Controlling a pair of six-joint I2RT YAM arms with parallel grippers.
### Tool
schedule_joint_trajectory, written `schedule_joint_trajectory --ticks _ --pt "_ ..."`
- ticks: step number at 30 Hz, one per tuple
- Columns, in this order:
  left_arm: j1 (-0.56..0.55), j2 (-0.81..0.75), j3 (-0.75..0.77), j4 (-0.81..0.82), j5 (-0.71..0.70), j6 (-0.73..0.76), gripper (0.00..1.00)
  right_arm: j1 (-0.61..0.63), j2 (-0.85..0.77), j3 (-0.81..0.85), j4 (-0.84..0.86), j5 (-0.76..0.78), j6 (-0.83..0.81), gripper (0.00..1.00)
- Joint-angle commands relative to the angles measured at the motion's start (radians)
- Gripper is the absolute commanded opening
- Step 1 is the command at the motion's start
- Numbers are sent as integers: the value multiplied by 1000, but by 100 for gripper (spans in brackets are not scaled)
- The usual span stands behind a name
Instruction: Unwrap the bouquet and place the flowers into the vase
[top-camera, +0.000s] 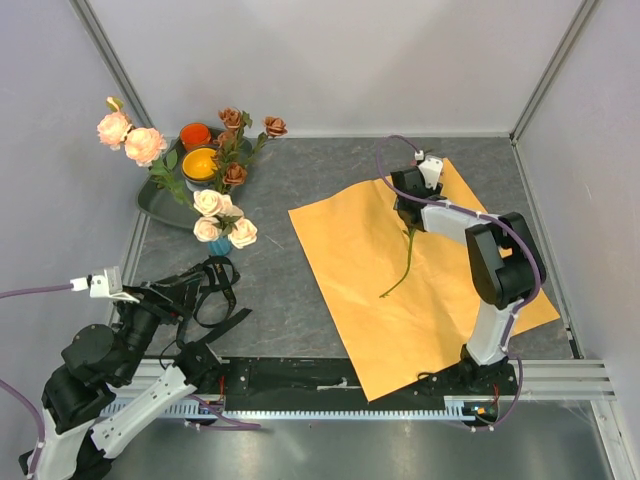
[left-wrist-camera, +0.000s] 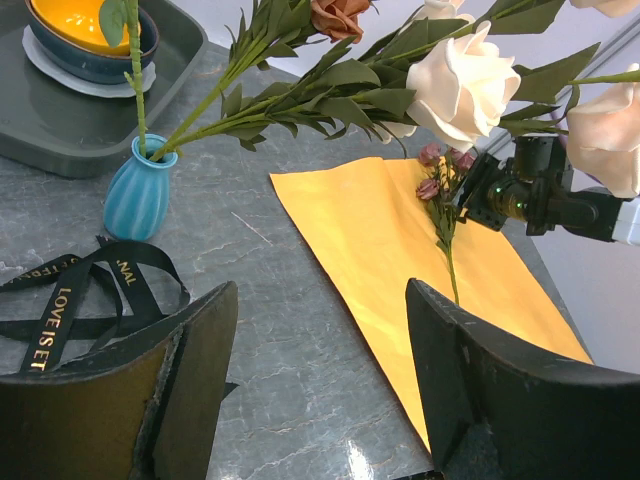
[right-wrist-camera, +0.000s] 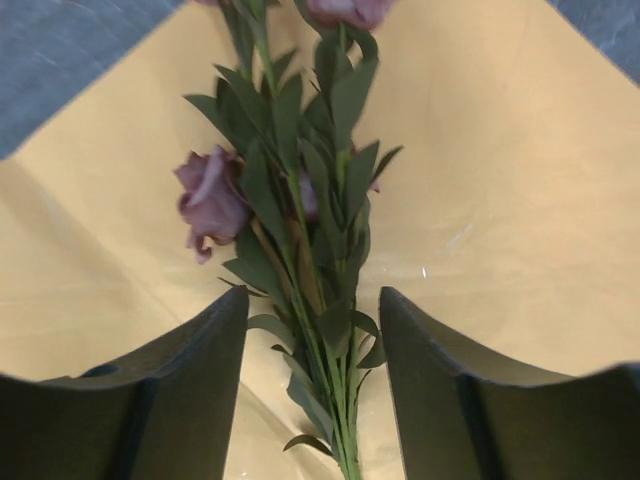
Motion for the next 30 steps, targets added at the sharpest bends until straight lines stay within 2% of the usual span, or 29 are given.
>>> schedule_joint_trajectory --ticks 1,5,8,13,16,17,19,20,22,23,26,30 --pt "3 0 2 -17 1 -33 74 -10 42 52 -61 3 4 60" --pt "5 30 14 -37 24 -38 74 -10 53 45 -72 32 1 60" --pt "5 33 8 -37 32 -50 74 -10 47 28 -72 44 1 64" --pt "3 26 2 -21 49 -55 74 -11 80 32 -64 -4 -15 64" --pt "3 27 10 -17 76 -61 74 -11 71 10 -21 -41 -36 57" --pt "3 27 14 -14 87 -64 74 -11 65 -4 5 -55 -57 49" --pt "5 29 20 0 131 -70 74 -11 45 -33 62 -104 -68 42" --pt "4 32 28 3 148 -71 74 -11 42 -40 92 -118 -81 33" --pt "3 35 40 12 208 -71 74 -10 16 -61 134 -159 -93 24" --pt "3 39 51 23 230 -70 74 -7 2 -70 149 -170 -99 17" --pt "3 58 71 38 314 -62 77 19 -129 -153 264 -216 -136 4" --pt "3 88 76 51 434 -52 81 81 -330 -288 458 -291 -179 0"
